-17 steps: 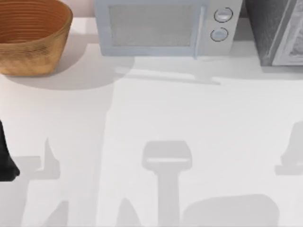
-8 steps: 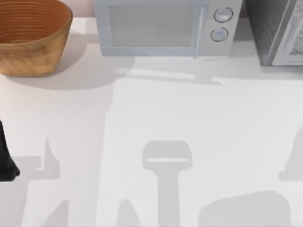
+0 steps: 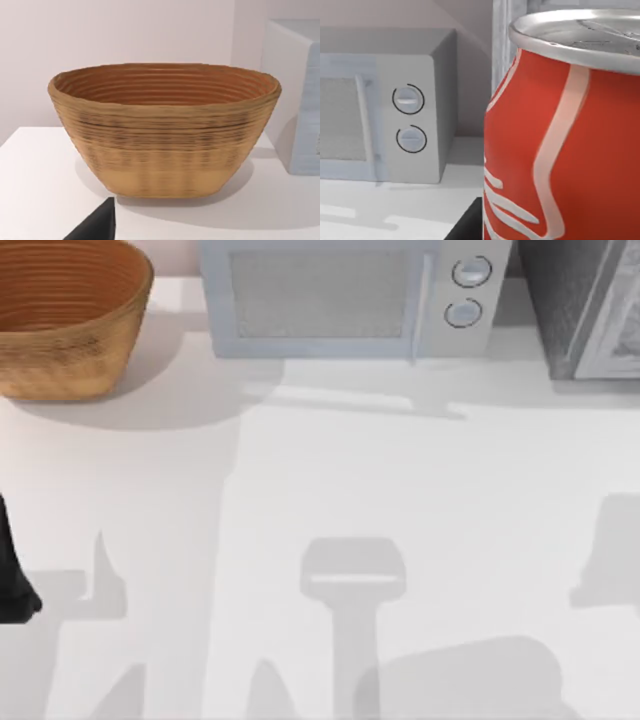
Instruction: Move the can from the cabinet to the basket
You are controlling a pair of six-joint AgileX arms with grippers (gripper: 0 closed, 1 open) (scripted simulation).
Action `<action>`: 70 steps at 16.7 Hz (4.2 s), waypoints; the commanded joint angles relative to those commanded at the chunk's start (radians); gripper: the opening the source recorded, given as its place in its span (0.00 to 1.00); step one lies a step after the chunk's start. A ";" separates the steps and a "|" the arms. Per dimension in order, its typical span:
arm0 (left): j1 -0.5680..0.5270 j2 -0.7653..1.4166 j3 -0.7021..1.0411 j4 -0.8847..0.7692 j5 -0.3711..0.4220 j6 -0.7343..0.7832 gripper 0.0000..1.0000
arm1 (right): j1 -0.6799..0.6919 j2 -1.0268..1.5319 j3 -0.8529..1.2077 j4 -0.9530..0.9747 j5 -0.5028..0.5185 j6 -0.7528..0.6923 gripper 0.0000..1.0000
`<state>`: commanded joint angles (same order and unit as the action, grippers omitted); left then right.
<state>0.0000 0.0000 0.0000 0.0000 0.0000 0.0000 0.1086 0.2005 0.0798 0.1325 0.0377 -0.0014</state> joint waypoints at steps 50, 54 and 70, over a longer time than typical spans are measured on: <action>0.000 0.000 0.000 0.000 0.000 0.000 1.00 | 0.827 2.087 0.999 1.164 0.814 0.004 0.00; 0.000 0.000 0.000 0.000 0.000 0.000 1.00 | 0.847 2.213 1.057 1.169 0.897 0.019 0.00; 0.000 0.000 0.000 0.000 0.000 0.000 1.00 | 0.805 2.334 1.163 1.138 0.903 0.024 0.00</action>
<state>0.0000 0.0000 0.0000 0.0000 0.0000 0.0000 0.9136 2.5345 1.2432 1.2700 0.9403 0.0230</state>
